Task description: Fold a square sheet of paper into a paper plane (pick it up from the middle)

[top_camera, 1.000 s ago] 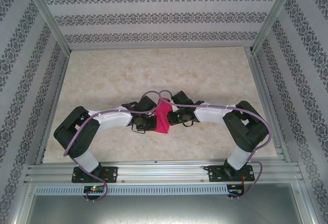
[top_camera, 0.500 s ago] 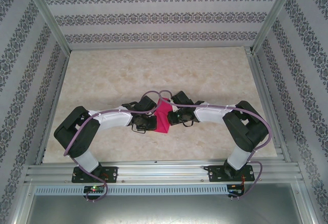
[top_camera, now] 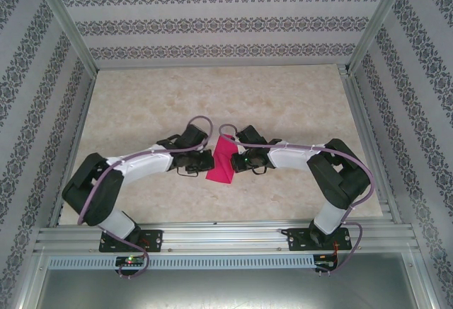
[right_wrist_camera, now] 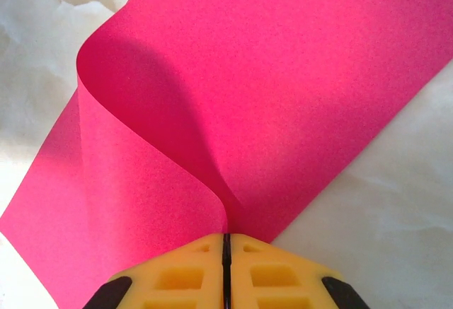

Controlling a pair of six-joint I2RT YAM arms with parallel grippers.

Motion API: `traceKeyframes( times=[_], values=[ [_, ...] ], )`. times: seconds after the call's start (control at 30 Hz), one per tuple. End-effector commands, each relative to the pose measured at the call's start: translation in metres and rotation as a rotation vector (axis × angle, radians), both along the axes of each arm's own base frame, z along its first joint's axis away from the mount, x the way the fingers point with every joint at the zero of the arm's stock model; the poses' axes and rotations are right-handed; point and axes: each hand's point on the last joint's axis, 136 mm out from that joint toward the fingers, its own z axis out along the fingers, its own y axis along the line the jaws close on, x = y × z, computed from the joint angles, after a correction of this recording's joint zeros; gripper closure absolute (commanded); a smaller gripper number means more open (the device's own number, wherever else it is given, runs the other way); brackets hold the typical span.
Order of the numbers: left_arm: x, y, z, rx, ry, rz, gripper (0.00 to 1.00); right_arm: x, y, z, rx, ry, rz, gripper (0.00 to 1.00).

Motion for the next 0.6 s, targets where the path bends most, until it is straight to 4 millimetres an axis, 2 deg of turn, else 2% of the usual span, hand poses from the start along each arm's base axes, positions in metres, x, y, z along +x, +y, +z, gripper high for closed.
traceKeyframes(
  times=[0.0,0.13,0.27,0.4,0.57],
  values=[
    [0.02,-0.009,0.022,-0.222,-0.019,0.076,0.91,-0.009,-0.012,-0.022,-0.067,0.06,-0.022,0.9],
    [0.038,-0.026,0.027,-0.374,0.001,0.091,0.98,-0.009,-0.012,-0.024,-0.064,0.064,-0.024,0.9],
    [0.053,-0.042,0.026,-0.457,0.013,0.088,0.98,-0.009,-0.012,-0.025,-0.067,0.067,-0.024,0.9],
    [0.059,-0.049,0.019,-0.466,0.026,0.079,0.97,-0.009,-0.012,-0.025,-0.067,0.067,-0.025,0.9],
    [0.06,-0.047,0.002,-0.424,0.049,0.078,0.97,-0.009,-0.012,-0.026,-0.069,0.07,-0.024,0.9]
  ],
)
